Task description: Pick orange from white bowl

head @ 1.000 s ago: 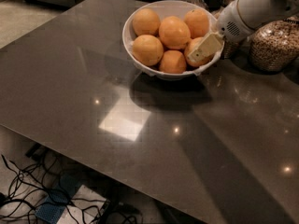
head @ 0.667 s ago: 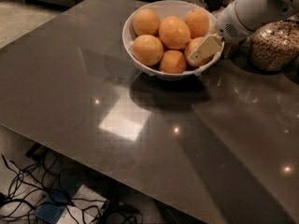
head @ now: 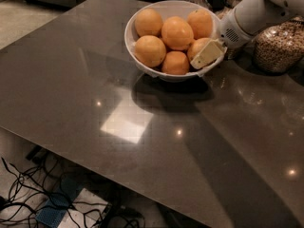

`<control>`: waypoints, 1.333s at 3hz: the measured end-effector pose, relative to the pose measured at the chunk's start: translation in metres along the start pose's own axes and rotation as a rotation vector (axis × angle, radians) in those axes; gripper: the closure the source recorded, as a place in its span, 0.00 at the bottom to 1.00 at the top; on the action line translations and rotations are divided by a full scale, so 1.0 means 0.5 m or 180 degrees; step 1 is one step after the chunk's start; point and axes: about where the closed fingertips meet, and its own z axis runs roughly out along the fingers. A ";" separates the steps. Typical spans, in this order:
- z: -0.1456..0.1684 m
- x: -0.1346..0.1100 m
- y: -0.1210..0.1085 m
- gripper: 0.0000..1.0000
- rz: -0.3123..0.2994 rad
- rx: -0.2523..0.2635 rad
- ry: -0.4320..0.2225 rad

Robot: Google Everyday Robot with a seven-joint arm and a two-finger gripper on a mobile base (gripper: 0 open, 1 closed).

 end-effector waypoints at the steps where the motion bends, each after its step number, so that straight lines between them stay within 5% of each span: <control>1: 0.027 0.004 -0.006 0.31 0.0047 -0.0040 0.0064; 2: 0.053 0.006 -0.007 0.33 0.0086 -0.0100 0.0127; 4: 0.050 0.003 -0.008 0.75 0.0085 -0.0104 0.0131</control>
Offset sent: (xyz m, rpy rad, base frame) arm 0.0216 0.0070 -0.0306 -0.0057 0.0856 -0.0187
